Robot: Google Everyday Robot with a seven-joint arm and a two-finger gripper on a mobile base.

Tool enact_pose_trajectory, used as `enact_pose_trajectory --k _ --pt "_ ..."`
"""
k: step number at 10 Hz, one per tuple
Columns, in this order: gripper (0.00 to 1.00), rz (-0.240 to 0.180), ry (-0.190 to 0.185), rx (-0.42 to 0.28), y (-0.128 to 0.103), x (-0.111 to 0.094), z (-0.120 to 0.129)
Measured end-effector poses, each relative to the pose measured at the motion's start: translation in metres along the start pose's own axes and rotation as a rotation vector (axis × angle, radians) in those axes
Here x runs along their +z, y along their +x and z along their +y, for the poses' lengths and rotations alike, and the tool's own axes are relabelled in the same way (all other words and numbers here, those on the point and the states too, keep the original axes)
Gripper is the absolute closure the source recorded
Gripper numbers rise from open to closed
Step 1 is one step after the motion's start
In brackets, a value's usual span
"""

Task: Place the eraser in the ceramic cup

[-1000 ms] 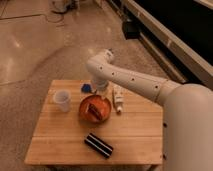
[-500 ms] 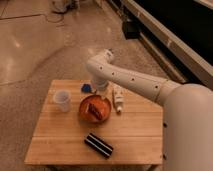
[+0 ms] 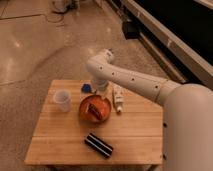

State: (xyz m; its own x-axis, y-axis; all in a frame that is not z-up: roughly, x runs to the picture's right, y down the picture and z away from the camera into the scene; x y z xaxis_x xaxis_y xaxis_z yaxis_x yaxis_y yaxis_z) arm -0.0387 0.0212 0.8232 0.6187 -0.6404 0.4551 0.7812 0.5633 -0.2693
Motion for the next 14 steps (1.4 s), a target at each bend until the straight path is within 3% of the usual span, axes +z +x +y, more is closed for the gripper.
enact_pose_trajectory --k 6,9,14 --pt "0.46 -0.003 -0.012 -0.025 -0.001 0.002 0.001" --pt "0.46 -0.038 -0.064 -0.203 -0.024 0.018 0.028" --pt "0.46 -0.104 -0.045 -0.495 -0.075 0.016 0.081"
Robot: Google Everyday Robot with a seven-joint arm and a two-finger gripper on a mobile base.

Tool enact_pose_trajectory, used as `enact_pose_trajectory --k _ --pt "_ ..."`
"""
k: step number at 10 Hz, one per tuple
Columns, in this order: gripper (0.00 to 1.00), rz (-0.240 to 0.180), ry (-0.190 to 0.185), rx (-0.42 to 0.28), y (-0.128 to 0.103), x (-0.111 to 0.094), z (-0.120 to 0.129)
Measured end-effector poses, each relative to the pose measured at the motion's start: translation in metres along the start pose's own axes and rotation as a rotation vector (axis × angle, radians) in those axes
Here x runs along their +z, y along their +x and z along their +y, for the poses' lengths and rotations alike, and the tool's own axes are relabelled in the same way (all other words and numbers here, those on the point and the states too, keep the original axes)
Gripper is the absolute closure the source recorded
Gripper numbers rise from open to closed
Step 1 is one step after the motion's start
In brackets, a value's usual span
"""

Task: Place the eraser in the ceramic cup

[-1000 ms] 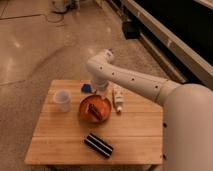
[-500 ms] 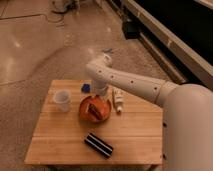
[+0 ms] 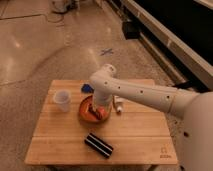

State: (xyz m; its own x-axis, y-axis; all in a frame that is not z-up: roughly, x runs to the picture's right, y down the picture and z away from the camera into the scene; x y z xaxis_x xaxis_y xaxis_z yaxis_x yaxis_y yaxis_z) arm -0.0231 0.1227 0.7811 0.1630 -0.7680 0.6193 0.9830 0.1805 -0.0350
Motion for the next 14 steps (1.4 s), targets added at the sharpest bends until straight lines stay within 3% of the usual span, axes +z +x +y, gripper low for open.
enact_pose_trajectory --k 3,6,8,14 --pt "0.46 -0.037 0.033 -0.12 -0.046 0.006 0.0" --pt "0.46 -0.024 0.059 -0.206 -0.072 0.012 0.003" --pt "0.46 -0.003 0.061 -0.226 -0.076 0.015 0.007" --pt "0.46 -0.003 0.061 -0.227 -0.076 0.015 0.006"
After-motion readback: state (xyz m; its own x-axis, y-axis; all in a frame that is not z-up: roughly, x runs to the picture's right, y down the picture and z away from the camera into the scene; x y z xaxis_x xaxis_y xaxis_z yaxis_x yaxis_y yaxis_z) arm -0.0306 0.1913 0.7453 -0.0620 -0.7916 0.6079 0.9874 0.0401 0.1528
